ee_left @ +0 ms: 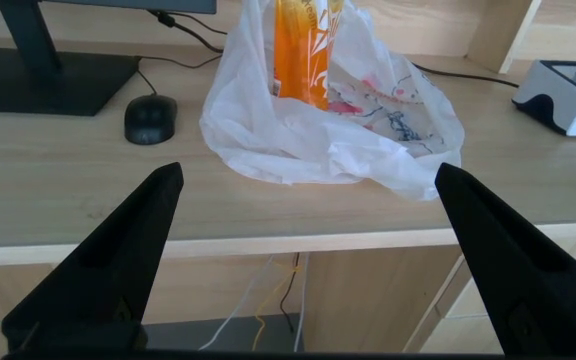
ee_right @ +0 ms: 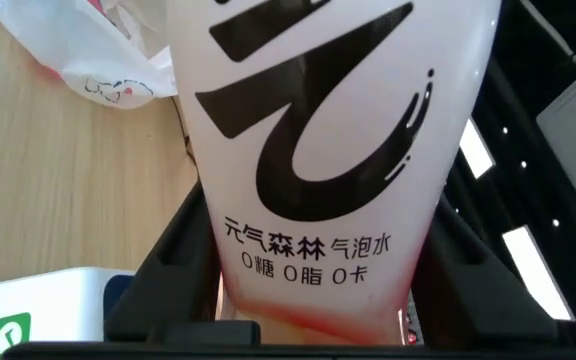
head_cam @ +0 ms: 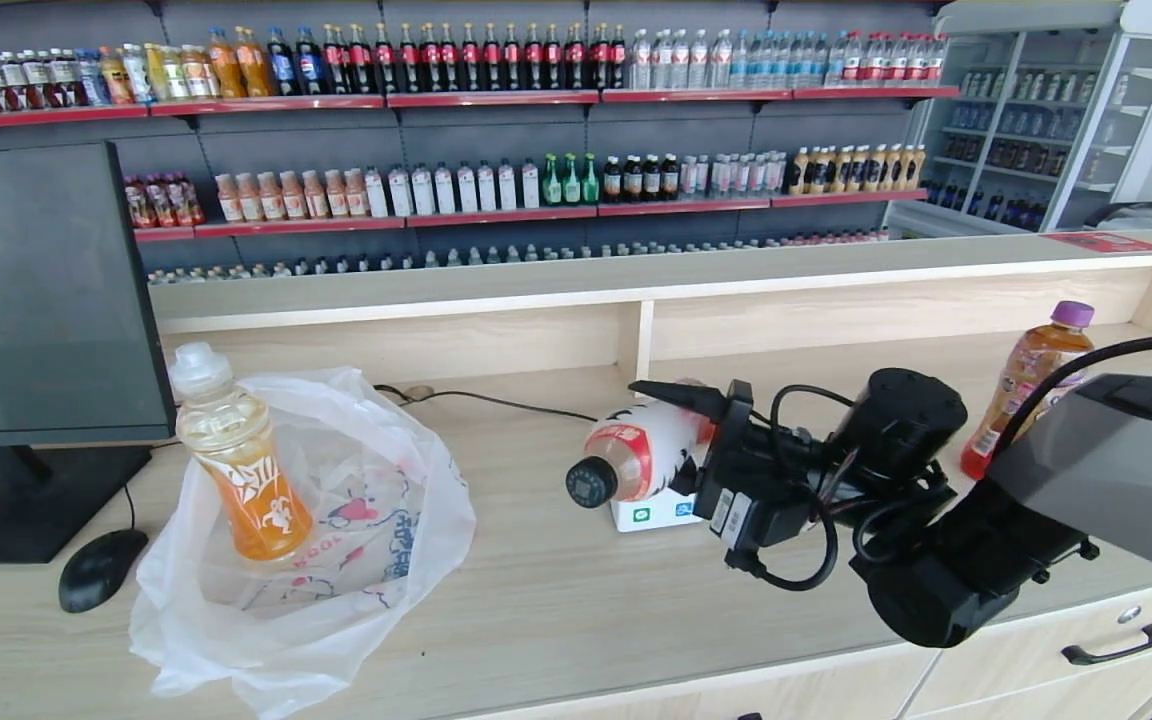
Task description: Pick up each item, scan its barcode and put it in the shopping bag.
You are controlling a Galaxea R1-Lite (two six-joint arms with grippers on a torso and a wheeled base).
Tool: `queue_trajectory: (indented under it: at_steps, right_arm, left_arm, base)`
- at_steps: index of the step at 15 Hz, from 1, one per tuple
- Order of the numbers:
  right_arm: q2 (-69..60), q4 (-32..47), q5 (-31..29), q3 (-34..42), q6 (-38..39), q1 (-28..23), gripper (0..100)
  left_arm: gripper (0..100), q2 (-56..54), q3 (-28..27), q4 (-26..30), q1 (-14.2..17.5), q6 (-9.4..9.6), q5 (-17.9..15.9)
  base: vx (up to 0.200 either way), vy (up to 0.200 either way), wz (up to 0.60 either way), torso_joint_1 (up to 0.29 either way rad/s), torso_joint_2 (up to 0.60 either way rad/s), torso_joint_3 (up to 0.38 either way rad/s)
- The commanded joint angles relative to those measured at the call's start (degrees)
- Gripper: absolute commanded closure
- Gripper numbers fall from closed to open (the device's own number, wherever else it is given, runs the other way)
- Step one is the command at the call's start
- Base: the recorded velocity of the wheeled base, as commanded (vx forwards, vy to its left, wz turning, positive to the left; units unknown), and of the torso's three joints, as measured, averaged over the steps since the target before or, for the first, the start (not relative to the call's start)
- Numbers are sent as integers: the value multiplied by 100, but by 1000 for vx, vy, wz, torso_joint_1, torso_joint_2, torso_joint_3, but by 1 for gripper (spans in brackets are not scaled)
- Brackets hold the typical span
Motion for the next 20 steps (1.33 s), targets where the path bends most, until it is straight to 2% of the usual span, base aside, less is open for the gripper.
queue_trajectory:
  at_steps: [1,5,6,9,12,16,20]
  right_arm:
    - [81,-9,82,-33,-59,-36,100]
    - [186,-9,469,-341,-138,-62,100]
    - [265,-9,723,-490,-146,-62,100]
    - [301,-9,873,-534,-182,-88,100]
    - [476,-9,1119,-710,-208,-352,100]
    - [758,-9,1189,-789,-199,-598,100]
    - [793,-9,1189,-789,-199,-607,100]
  left_arm:
    - [0,6,0,-2,-1,5,1]
    - [0,6,0,6,-1,-3,1]
    - [0,-2,0,-2,-1,5,1]
    - [0,6,0,-2,-1,5,1]
    - [0,-2,0,-2,-1,5,1]
    - [0,-2,0,-2,-1,-3,1]
    - [0,-2,0,-2,-1,-3,1]
  base:
    - [0,0,0,0,0,0]
    - [0,0,0,0,0,0]
    - [0,0,0,0,0,0]
    - [0,0,0,0,0,0]
    - [0,0,0,0,0,0]
    - [0,0,0,0,0,0]
    - [0,0,0,0,0,0]
